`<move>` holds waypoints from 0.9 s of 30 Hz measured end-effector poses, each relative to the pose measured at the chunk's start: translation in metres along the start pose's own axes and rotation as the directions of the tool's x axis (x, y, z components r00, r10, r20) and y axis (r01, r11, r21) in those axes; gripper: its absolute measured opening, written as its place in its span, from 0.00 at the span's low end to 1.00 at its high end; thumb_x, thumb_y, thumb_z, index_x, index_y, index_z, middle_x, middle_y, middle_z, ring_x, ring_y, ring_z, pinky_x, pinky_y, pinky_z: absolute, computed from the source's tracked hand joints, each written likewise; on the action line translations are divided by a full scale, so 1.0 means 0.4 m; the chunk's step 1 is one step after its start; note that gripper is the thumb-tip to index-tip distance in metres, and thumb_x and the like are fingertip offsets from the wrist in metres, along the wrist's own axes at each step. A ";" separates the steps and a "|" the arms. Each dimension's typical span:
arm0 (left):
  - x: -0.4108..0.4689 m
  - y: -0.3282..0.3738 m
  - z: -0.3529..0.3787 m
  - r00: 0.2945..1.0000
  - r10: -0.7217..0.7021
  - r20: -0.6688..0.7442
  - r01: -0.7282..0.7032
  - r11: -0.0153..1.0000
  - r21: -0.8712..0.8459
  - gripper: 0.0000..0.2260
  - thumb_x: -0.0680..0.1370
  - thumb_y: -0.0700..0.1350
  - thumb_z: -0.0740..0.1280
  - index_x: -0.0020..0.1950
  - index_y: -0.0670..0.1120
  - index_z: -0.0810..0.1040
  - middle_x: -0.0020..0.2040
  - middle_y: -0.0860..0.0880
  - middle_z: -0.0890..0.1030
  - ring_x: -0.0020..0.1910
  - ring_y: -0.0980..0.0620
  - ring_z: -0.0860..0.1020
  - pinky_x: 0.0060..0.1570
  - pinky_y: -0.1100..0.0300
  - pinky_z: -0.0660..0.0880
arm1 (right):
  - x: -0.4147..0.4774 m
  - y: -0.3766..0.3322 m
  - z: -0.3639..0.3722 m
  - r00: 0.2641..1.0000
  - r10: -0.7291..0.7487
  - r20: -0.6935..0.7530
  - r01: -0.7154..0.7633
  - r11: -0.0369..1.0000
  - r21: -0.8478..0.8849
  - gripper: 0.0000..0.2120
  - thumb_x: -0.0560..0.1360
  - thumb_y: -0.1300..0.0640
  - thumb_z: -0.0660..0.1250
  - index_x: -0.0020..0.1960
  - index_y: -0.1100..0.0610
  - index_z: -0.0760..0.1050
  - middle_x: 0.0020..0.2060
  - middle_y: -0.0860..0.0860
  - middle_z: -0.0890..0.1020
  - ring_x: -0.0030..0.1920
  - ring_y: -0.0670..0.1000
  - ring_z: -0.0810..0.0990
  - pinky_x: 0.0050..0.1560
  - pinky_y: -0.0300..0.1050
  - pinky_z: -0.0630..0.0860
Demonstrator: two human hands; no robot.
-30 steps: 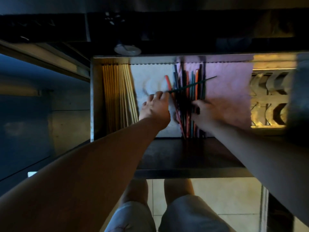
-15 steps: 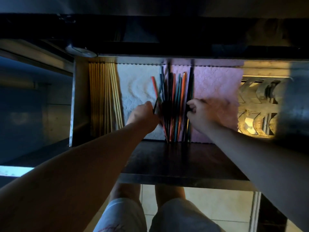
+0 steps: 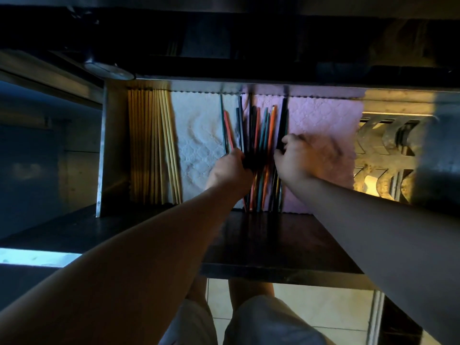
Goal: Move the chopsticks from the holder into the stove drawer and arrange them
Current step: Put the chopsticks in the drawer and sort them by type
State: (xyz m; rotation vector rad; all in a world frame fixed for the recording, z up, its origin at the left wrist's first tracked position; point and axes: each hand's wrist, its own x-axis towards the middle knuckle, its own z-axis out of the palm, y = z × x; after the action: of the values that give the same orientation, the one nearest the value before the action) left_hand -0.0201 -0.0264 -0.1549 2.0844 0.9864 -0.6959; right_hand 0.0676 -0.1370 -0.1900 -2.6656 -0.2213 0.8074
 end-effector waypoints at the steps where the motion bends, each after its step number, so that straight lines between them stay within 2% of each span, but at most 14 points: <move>1: 0.000 0.000 0.007 1.000 0.000 -0.012 0.000 1.000 -0.015 0.11 0.78 0.45 0.65 0.59 0.47 0.76 0.52 0.45 0.82 0.50 0.43 0.80 0.44 0.55 0.77 | 0.002 -0.005 0.004 1.000 0.004 -0.015 -0.004 1.000 -0.005 0.14 0.75 0.56 0.66 0.59 0.59 0.74 0.55 0.58 0.79 0.54 0.60 0.80 0.54 0.54 0.78; 4: 0.001 -0.008 0.023 1.000 -0.019 -0.024 0.017 0.998 -0.057 0.12 0.77 0.45 0.65 0.60 0.47 0.76 0.52 0.46 0.82 0.51 0.44 0.80 0.48 0.52 0.78 | 0.015 -0.017 0.015 0.999 0.042 -0.022 -0.043 0.997 -0.067 0.18 0.76 0.53 0.65 0.63 0.58 0.72 0.58 0.57 0.79 0.56 0.59 0.79 0.55 0.52 0.78; 6: 0.003 -0.014 0.031 0.999 -0.021 -0.033 0.020 0.999 -0.045 0.11 0.77 0.45 0.65 0.60 0.47 0.75 0.52 0.46 0.82 0.50 0.44 0.80 0.46 0.54 0.77 | 0.028 -0.021 0.021 0.993 0.109 -0.035 -0.111 0.992 -0.062 0.19 0.78 0.51 0.63 0.65 0.58 0.70 0.59 0.56 0.78 0.58 0.57 0.78 0.56 0.49 0.76; 9: 0.005 -0.017 0.036 0.999 -0.013 -0.045 0.012 0.999 -0.029 0.11 0.78 0.44 0.64 0.60 0.47 0.75 0.51 0.46 0.82 0.48 0.46 0.79 0.43 0.56 0.74 | 0.051 -0.022 0.026 0.970 0.239 -0.035 -0.238 0.971 0.029 0.14 0.80 0.51 0.60 0.60 0.58 0.75 0.58 0.55 0.79 0.55 0.53 0.78 0.52 0.43 0.73; 11: 0.006 -0.019 0.037 0.999 -0.013 -0.036 0.011 0.999 -0.036 0.12 0.77 0.43 0.64 0.60 0.47 0.75 0.51 0.46 0.82 0.49 0.46 0.79 0.44 0.56 0.76 | 0.058 -0.029 0.027 0.979 0.201 -0.001 -0.201 0.979 0.006 0.17 0.77 0.51 0.64 0.60 0.60 0.76 0.58 0.57 0.79 0.58 0.56 0.78 0.57 0.44 0.75; 13: 0.006 -0.021 0.038 1.000 -0.021 -0.023 0.020 0.998 -0.056 0.12 0.77 0.42 0.64 0.60 0.47 0.75 0.51 0.47 0.82 0.49 0.46 0.80 0.46 0.53 0.79 | 0.063 -0.032 0.024 0.975 0.223 0.016 -0.224 0.975 0.010 0.19 0.75 0.49 0.66 0.60 0.61 0.76 0.57 0.58 0.80 0.58 0.58 0.79 0.59 0.48 0.76; 18: 0.007 -0.018 0.041 0.998 -0.040 -0.057 0.033 0.993 -0.111 0.11 0.76 0.42 0.65 0.58 0.48 0.76 0.49 0.48 0.82 0.46 0.47 0.79 0.44 0.55 0.78 | 0.061 -0.019 0.015 0.974 0.223 0.044 -0.227 0.954 0.196 0.09 0.73 0.56 0.66 0.51 0.60 0.76 0.50 0.60 0.81 0.53 0.59 0.80 0.53 0.46 0.76; 21: 0.011 -0.009 0.039 0.995 -0.053 -0.080 0.042 0.990 -0.134 0.11 0.76 0.42 0.64 0.58 0.48 0.76 0.49 0.48 0.82 0.46 0.47 0.79 0.45 0.54 0.78 | 0.047 -0.009 -0.010 0.980 0.192 0.053 -0.199 0.949 0.244 0.06 0.75 0.56 0.66 0.48 0.58 0.75 0.45 0.58 0.81 0.49 0.58 0.80 0.45 0.42 0.71; 23: 0.015 -0.003 0.040 0.994 -0.068 -0.086 0.055 0.988 -0.147 0.10 0.76 0.43 0.64 0.58 0.48 0.76 0.49 0.48 0.82 0.45 0.47 0.79 0.43 0.55 0.77 | 0.034 -0.011 -0.032 0.984 0.165 0.072 -0.179 0.933 0.314 0.04 0.76 0.56 0.66 0.47 0.56 0.72 0.40 0.53 0.78 0.44 0.55 0.79 0.37 0.36 0.69; 25: 0.018 0.002 0.041 0.993 -0.084 -0.083 0.071 0.987 -0.145 0.10 0.77 0.43 0.65 0.58 0.48 0.75 0.49 0.48 0.81 0.43 0.48 0.77 0.40 0.56 0.74 | 0.014 -0.019 -0.057 0.988 0.141 0.067 -0.156 0.903 0.400 0.04 0.78 0.58 0.65 0.47 0.56 0.70 0.33 0.47 0.74 0.33 0.45 0.74 0.25 0.29 0.65; 27: 0.021 0.005 0.044 0.991 -0.098 -0.087 0.085 0.986 -0.142 0.11 0.77 0.43 0.65 0.59 0.48 0.74 0.50 0.47 0.81 0.43 0.48 0.76 0.40 0.56 0.72 | -0.009 -0.030 -0.072 0.990 0.131 0.046 -0.137 0.867 0.479 0.04 0.79 0.59 0.64 0.47 0.57 0.69 0.30 0.44 0.72 0.27 0.39 0.71 0.21 0.25 0.63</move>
State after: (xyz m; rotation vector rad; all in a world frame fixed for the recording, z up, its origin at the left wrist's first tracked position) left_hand -0.0165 -0.0377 -0.1707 1.9754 1.1556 -0.5625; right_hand 0.0802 -0.1347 -0.1615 -2.2177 0.1513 0.7968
